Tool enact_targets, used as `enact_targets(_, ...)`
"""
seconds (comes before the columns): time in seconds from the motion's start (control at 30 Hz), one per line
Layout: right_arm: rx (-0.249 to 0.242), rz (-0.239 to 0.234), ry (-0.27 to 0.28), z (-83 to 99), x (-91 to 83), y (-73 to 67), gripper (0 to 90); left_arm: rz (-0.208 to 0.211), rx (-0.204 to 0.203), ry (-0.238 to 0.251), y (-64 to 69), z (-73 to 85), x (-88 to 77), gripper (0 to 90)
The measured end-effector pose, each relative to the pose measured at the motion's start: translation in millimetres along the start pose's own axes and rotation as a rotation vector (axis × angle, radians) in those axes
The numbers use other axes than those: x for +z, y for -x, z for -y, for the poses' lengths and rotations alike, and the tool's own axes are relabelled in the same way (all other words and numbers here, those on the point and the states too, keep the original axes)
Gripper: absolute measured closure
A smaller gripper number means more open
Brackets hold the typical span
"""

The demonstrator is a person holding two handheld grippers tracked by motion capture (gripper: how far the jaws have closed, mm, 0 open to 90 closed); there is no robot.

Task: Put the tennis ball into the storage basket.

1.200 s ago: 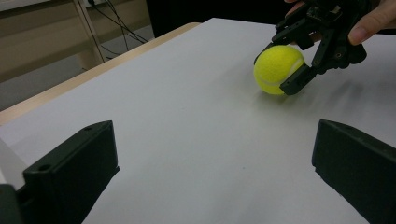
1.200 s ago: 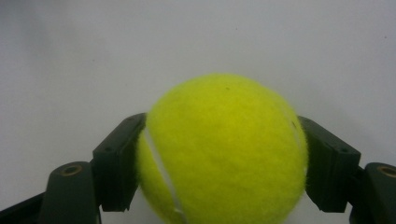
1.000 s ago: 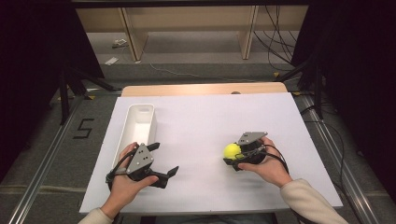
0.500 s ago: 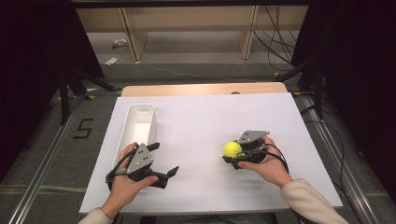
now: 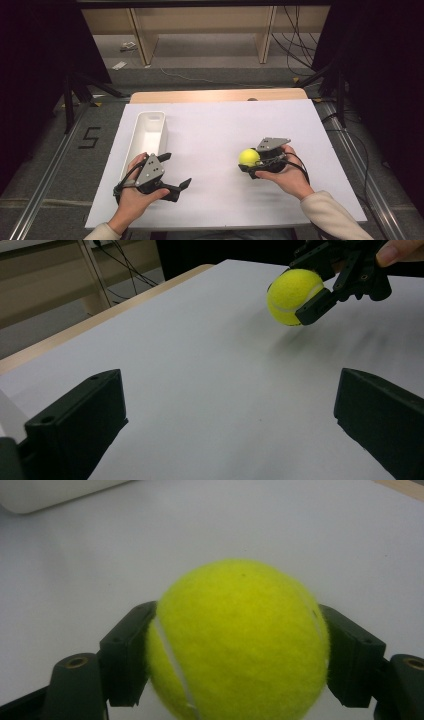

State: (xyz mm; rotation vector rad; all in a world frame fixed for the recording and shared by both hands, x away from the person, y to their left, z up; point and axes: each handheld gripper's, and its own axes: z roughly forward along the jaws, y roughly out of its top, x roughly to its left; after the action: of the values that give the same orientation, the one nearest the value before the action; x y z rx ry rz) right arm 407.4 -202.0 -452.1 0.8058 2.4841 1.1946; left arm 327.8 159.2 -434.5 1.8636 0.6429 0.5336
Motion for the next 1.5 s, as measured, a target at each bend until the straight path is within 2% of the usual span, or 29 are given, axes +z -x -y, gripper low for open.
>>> enact_targets(0.53, 0.022, -0.006, 0.022, -6.9, 1.7, -1.8, 25.9, 0.001, 0.0, 0.001, 0.3, 0.1, 0.1, 0.0)
enact_targets(1.5, 0.018, -0.011, 0.046, -21.0, 9.1, -6.0, 26.0, -0.001, 0.004, 0.001, 0.3, -0.1, -0.2, 0.0)
